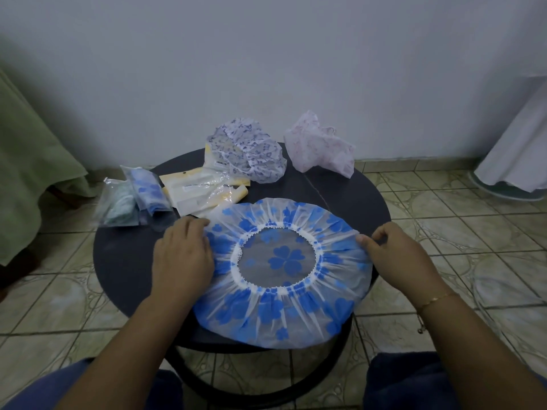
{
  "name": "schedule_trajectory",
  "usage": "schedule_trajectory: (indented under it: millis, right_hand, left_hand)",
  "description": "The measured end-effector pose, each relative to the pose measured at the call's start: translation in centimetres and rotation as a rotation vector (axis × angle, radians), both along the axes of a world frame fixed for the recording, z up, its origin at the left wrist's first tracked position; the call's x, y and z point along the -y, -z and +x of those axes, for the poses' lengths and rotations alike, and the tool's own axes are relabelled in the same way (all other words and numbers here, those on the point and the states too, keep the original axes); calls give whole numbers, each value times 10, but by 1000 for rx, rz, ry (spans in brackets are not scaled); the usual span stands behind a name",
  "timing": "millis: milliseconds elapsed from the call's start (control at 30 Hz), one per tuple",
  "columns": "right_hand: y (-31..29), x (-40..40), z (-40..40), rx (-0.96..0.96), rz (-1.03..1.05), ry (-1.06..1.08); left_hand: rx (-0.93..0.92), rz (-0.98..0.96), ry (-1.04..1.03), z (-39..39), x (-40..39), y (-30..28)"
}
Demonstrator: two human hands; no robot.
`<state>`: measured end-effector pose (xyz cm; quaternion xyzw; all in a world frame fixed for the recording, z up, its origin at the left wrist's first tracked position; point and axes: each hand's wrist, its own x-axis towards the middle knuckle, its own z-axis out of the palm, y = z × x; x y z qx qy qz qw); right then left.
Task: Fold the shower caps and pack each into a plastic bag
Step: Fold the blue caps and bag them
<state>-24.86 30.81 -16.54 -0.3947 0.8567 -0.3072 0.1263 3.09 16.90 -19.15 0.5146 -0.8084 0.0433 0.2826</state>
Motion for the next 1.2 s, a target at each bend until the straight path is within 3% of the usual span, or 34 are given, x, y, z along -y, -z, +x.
schedule_trajectory:
  millis: [67,267,467,733,833,967,1200]
  right_hand:
    - [-2,-1,0,85,25,-30]
    - [-8,-2,-2,444,22,-87]
    - [0,4,-8,362,-178,95]
    - [-13,3,-3,749,-350,17]
    - [-9,2,-6,730,-247,10]
    - [-7,-1,-10,634,-125,27]
    - [0,6,-17,458,-206,160]
  left_hand:
    - [38,-8,92,-1,1,0]
    - [255,285,222,-7,-4,2]
    - [204,236,248,-8,-11,-8]
    - [127,130,419,-7,-6,1]
    - [131,263,486,-7,-7,-2]
    - [159,325,394,-6,-9,-4]
    - [473,514,264,-6,-12,-1]
